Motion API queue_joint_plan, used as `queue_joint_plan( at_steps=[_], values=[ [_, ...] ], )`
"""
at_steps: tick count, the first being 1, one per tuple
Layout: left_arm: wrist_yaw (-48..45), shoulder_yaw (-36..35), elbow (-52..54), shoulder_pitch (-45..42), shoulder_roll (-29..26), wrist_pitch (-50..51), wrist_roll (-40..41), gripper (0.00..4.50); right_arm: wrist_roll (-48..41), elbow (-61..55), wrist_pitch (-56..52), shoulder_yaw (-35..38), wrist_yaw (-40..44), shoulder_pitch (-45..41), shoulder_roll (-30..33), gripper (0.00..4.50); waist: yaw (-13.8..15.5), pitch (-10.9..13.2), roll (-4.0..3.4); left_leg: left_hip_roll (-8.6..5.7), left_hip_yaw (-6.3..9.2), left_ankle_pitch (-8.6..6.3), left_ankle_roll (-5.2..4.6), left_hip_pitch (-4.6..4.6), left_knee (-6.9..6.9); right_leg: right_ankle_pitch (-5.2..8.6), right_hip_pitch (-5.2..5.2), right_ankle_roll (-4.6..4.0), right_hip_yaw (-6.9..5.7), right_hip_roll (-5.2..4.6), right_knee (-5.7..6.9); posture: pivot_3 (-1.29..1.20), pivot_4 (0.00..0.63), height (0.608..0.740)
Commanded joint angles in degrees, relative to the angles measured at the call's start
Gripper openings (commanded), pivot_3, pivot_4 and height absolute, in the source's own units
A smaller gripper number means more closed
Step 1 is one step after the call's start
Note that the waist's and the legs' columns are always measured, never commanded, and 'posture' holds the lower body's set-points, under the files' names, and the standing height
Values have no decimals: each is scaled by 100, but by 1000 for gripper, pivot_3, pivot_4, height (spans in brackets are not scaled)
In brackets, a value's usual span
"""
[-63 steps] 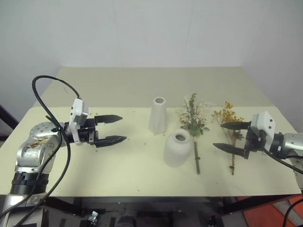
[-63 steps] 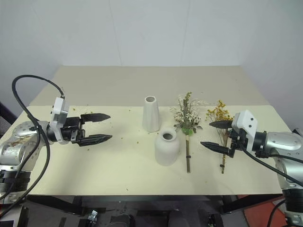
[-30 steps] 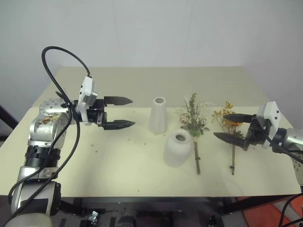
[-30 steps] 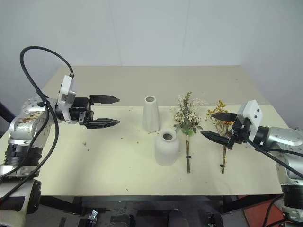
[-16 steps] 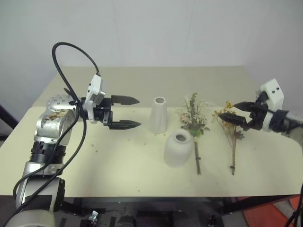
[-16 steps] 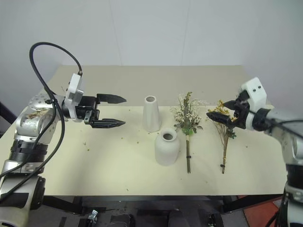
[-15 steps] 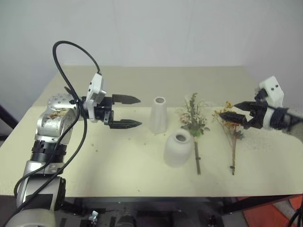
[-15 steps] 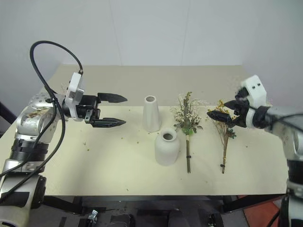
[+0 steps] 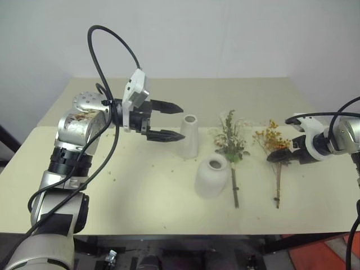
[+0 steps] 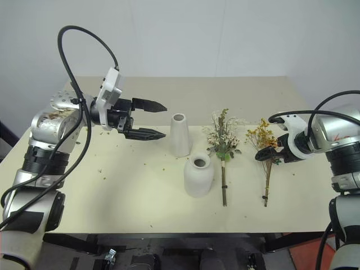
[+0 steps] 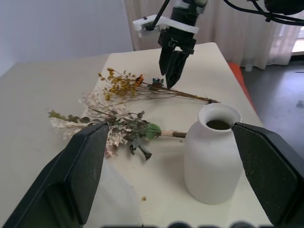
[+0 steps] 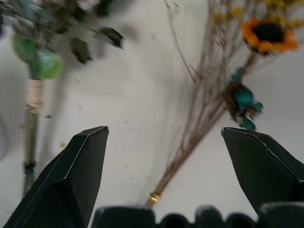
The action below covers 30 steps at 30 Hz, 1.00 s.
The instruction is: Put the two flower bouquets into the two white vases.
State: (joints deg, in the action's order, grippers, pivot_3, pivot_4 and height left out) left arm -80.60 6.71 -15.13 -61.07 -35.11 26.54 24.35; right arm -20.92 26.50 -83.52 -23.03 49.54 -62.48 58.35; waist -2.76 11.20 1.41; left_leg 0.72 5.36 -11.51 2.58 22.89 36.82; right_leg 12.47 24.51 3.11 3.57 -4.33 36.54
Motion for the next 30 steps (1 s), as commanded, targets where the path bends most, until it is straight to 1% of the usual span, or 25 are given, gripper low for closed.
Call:
queue_joint_plan(
  at_steps=[1,5,8,12,14,16,21,22,25,26,27,30],
  values=[
    [-93,4,-88,-242,15,-100,-87,4500,264,347,236,-381,343,-190,-42,4479,-20,0,0,0,0,0,0,-1,0,0,0,0,0,0,0,0,150,740],
    [-163,-13,-141,-268,25,-167,-127,4500,563,917,490,-723,604,-353,-310,4479,-112,0,-1,0,0,0,0,-2,0,0,0,1,1,0,6,0,150,740],
    [-145,-44,-135,-254,32,-197,-183,4500,865,1574,821,-800,641,-477,-620,4479,-149,0,-1,0,0,0,0,-4,0,0,1,1,1,0,8,0,150,740],
    [-108,-105,-64,-180,-12,-166,-183,4500,1291,2468,1460,-714,608,-667,-1016,4479,-143,1,-1,0,0,0,0,-4,1,0,2,0,2,1,13,0,150,740],
    [-90,-132,-6,-129,-62,-142,-177,4500,1466,2780,1726,-674,659,-774,-1158,4099,-146,1,-1,0,0,0,0,-4,1,-1,2,0,2,1,13,0,150,740],
    [-66,-155,49,-99,-98,-105,-159,4500,1632,2990,1894,-673,747,-860,-1251,3543,-142,1,-1,0,0,0,0,-4,1,-1,2,0,2,1,14,0,150,740],
    [-17,-196,137,-50,-174,-44,-131,4500,1959,3290,2135,-597,963,-1027,-1407,1676,-144,1,-2,-1,0,0,0,-4,1,-1,2,0,2,0,16,0,150,740],
    [-16,-204,141,-45,-180,-43,-130,4500,2003,3327,2157,-570,985,-1050,-1428,1365,-143,1,-2,0,0,0,0,-5,1,-1,2,-1,2,1,18,0,150,740],
    [1,-220,119,-38,-200,-53,-142,4500,2047,3401,2178,-293,800,-1130,-1463,235,-142,1,-2,-1,0,0,1,-5,2,-1,2,0,2,0,19,0,150,740],
    [12,-229,113,-17,-216,-56,-147,4500,2034,3435,2170,-95,599,-1168,-1467,39,-143,1,-2,-1,0,0,1,-5,2,-1,2,-1,2,0,19,0,150,740],
    [19,-235,109,-2,-228,-57,-148,4500,2033,3460,2164,44,461,-1193,-1472,39,-143,1,-3,-1,0,0,1,-5,2,-1,2,-1,2,0,19,0,150,740],
    [110,-301,143,101,-326,-64,-174,4500,1915,3389,2275,846,-448,-1289,-1401,39,-148,3,-4,-1,0,0,0,-5,1,-4,4,-6,3,-1,19,0,150,740]
  ],
)
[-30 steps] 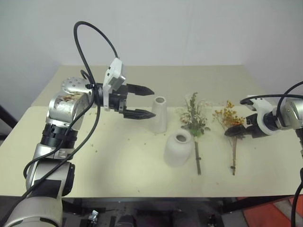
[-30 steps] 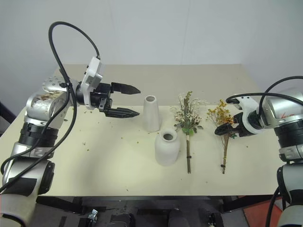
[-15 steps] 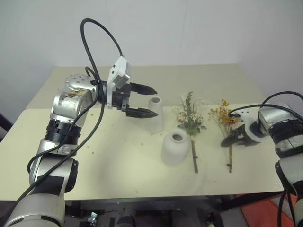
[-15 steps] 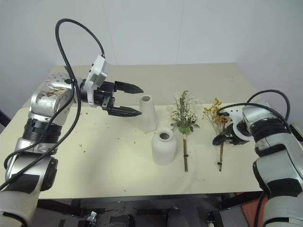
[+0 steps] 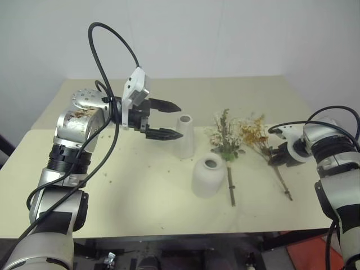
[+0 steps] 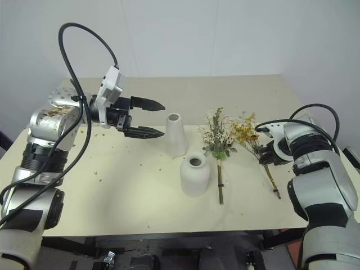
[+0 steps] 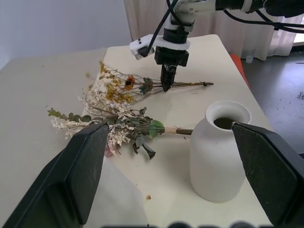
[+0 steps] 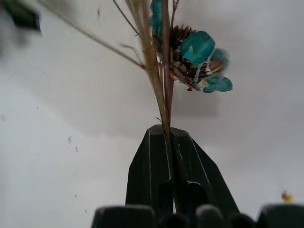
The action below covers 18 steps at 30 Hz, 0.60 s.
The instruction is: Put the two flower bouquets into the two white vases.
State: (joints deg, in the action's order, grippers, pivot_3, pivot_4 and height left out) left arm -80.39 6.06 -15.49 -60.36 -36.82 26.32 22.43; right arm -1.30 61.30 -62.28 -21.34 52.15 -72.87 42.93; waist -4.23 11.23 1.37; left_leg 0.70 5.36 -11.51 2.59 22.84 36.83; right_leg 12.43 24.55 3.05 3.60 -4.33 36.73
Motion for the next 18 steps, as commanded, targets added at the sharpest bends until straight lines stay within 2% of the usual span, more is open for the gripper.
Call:
queue_joint_plan(
  at_steps=[1,4,8,13,16,18],
  values=[
    [115,-250,185,49,-178,-59,8,4500,-63,-130,179,871,-897,-254,145,39,2,0,0,0,0,0,0,0,0,0,0,0,0,0,1,0,150,740],
    [243,-393,32,33,-309,-11,27,4500,-301,-369,467,1710,-1415,-325,203,39,7,0,0,0,0,0,0,1,0,-1,0,-2,0,0,0,0,150,740],
    [336,-445,40,129,-570,95,-38,4500,-766,-1537,1721,2688,-1591,96,110,39,-12,3,-5,0,0,0,0,1,-5,2,2,3,2,1,-3,0,150,740],
    [638,-423,169,243,-822,379,-177,4500,-1924,-2950,2202,3918,-1670,383,-737,39,-47,3,-5,2,0,0,0,-4,-6,2,1,5,4,4,6,0,150,740],
    [665,-510,312,366,-928,509,-134,4500,-2303,-3481,2060,4072,-1646,431,-1079,39,-54,3,-6,2,0,0,0,-5,-5,-5,1,-8,5,4,14,0,150,740],
    [695,-600,472,504,-1068,680,-78,4500,-2513,-3808,2127,3922,-1470,458,-1366,39,-53,4,-6,1,0,0,-1,-2,-5,-11,1,-17,5,2,12,0,150,740]
  ],
)
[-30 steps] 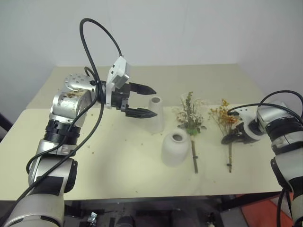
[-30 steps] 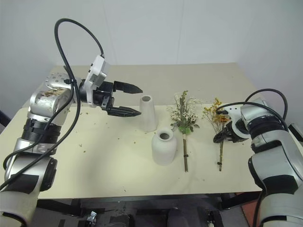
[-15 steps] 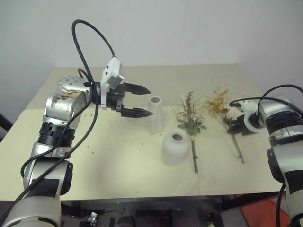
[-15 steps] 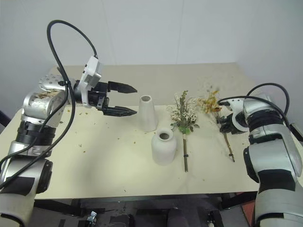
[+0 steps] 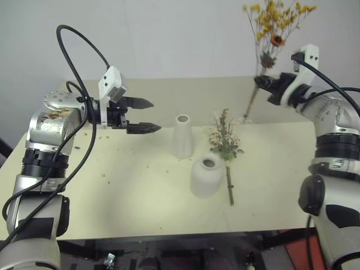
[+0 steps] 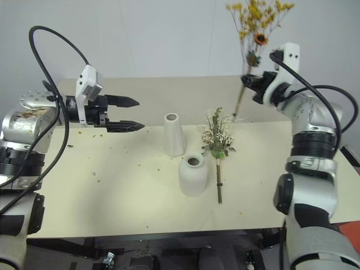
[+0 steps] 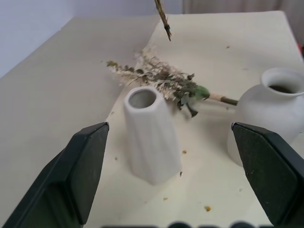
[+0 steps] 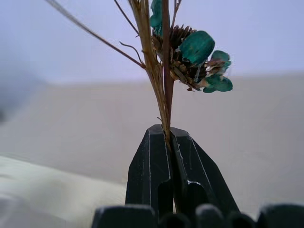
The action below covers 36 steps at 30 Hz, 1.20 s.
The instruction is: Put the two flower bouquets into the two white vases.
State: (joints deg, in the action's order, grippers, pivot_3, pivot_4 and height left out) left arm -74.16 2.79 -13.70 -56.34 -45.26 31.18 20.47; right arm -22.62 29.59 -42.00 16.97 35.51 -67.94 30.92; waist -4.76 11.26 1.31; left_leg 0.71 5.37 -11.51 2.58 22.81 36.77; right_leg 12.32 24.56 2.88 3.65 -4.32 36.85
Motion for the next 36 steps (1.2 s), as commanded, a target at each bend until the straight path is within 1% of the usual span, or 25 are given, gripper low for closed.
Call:
queue_joint_plan(
  at_steps=[1,7,12,16,24,31,36],
  values=[
    [77,-302,379,167,-304,296,140,4500,-454,-785,151,15,266,-3,-277,39,-2,0,-1,0,0,0,0,1,0,-6,0,-9,0,0,-2,0,150,740],
    [109,-557,768,515,-608,653,338,4500,-390,-1161,733,-375,433,143,-792,39,-10,0,0,1,0,0,-1,-1,0,-4,1,-8,-1,1,3,0,150,740],
    [234,-744,1061,736,-734,833,500,4500,-215,-1087,1352,-722,520,163,-1142,39,-18,0,-1,2,0,0,-1,-2,0,-5,2,-9,-1,2,3,0,150,740],
    [333,-798,1255,848,-768,948,618,4500,-197,-997,1650,-874,599,77,-1367,39,-17,0,-1,2,0,0,-1,-1,0,-7,3,-13,-1,2,3,0,150,740],
    [428,-799,1364,894,-822,1013,745,4500,-28,-859,2133,-1187,701,118,-1660,39,-20,0,0,2,0,0,-1,-3,0,-7,3,-13,-1,3,5,0,150,740],
    [465,-809,1447,952,-838,1047,795,4500,-35,-861,2209,-1237,753,107,-1770,39,-18,0,-1,2,1,0,-1,-2,0,-8,3,-14,-1,3,5,0,150,740],
    [500,-840,1513,1006,-857,1082,835,4500,30,-887,2161,-1386,856,293,-1752,39,-27,0,-1,3,1,0,-1,-4,0,-8,3,-14,-1,4,6,0,150,740]
  ],
)
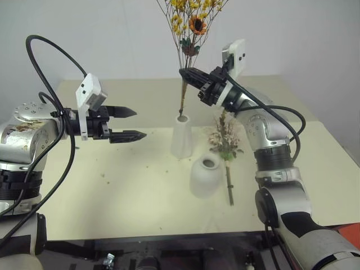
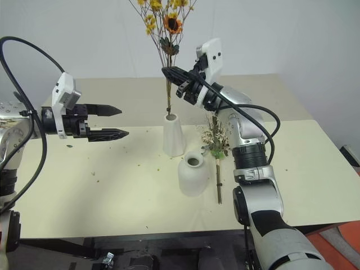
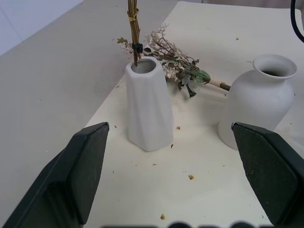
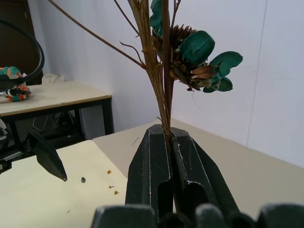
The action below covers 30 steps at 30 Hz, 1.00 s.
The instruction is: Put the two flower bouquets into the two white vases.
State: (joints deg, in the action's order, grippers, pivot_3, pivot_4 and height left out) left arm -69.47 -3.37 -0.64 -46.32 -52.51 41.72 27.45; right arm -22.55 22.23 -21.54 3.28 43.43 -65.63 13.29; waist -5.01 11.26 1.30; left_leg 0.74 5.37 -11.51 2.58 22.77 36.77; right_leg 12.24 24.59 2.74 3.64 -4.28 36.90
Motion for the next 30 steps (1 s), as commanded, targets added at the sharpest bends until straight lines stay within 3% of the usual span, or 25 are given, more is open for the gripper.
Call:
queue_joint_plan(
  at_steps=[1,15,30],
  values=[
    [38,-229,215,12,-135,31,143,4500,25,-151,107,-37,72,92,16,39,-1,0,0,0,0,0,0,0,0,0,0,0,0,1,0,0,150,740],
    [130,-206,282,83,-172,30,272,4500,435,326,765,-313,98,489,-99,39,-41,-1,1,1,0,0,0,-9,0,4,-4,6,1,2,5,0,150,740],
    [155,-179,318,92,-142,64,313,4500,275,453,770,-102,8,162,-104,39,-44,-1,2,3,0,0,0,-38,-2,22,-30,31,5,4,7,0,150,740]
  ],
)
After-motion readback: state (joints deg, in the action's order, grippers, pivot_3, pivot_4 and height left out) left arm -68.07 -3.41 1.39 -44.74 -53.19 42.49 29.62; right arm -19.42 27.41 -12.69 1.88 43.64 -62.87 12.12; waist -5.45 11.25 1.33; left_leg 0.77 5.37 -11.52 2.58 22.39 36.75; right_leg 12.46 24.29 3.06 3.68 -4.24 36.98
